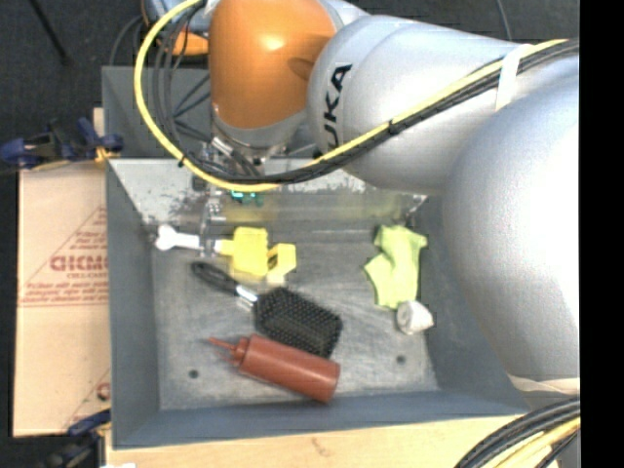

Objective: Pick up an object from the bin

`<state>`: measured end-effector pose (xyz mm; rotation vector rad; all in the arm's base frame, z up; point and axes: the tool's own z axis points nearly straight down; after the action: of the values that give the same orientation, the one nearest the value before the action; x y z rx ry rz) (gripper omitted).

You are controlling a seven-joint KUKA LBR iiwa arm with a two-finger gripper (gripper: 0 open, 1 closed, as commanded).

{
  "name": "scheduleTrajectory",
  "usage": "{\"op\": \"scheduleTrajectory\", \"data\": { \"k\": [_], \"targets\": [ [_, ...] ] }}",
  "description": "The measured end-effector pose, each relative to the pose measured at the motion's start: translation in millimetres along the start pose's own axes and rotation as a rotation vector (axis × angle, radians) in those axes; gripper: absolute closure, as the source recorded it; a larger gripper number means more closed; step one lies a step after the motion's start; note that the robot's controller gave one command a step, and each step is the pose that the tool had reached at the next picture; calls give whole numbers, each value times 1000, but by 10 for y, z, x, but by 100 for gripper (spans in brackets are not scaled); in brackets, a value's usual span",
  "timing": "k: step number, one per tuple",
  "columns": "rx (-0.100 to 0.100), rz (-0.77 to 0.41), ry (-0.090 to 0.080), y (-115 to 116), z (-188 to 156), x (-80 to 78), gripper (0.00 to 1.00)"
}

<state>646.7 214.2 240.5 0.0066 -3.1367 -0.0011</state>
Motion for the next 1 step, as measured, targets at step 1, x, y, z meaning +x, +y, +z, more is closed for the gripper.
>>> {"op": "scheduleTrajectory", "data": {
  "k": [1],
  "targets": [
    [-2, 3, -9, -9, -58, -17, 0]
  ]
}}
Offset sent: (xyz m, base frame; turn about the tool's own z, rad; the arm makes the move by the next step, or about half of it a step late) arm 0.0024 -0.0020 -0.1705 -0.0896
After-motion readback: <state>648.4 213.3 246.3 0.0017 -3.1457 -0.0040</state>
